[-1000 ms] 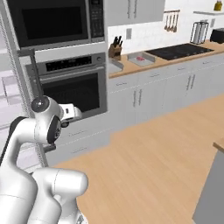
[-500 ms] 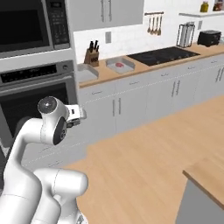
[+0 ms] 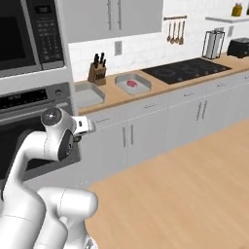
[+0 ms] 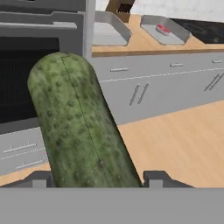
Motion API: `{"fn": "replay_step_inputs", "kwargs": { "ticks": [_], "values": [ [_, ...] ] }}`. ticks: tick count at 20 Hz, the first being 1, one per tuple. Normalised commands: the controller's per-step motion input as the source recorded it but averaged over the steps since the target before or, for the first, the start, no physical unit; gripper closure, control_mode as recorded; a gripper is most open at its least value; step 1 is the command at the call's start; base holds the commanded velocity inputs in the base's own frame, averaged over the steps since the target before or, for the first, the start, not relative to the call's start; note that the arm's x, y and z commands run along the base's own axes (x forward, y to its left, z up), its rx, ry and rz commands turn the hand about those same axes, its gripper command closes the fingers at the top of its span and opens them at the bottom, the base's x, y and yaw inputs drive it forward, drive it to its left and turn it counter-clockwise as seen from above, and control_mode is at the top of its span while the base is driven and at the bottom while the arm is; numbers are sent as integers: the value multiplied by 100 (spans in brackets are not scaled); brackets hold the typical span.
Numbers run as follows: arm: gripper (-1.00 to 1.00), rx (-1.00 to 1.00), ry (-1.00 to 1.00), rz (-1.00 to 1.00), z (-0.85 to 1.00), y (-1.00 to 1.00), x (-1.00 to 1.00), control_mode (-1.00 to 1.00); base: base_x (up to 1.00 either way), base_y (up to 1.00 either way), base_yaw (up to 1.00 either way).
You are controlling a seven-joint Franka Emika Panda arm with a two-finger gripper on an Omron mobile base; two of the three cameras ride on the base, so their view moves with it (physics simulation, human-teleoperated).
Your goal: Place one cucumber and one steak in each tupperware on the nearby counter, to pack two identical lunches.
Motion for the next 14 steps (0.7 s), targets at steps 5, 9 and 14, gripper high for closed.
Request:
{"fn": "replay_step_inputs", "kwargs": {
  "ticks": [5, 9, 14],
  "values": [
    [100, 0, 0, 0, 0, 0, 0, 100, 100, -59, -9],
    [100, 0, 0, 0, 0, 0, 0, 100, 100, -32, -2],
    [100, 0, 0, 0, 0, 0, 0, 100, 100, -9, 1]
  ]
}}
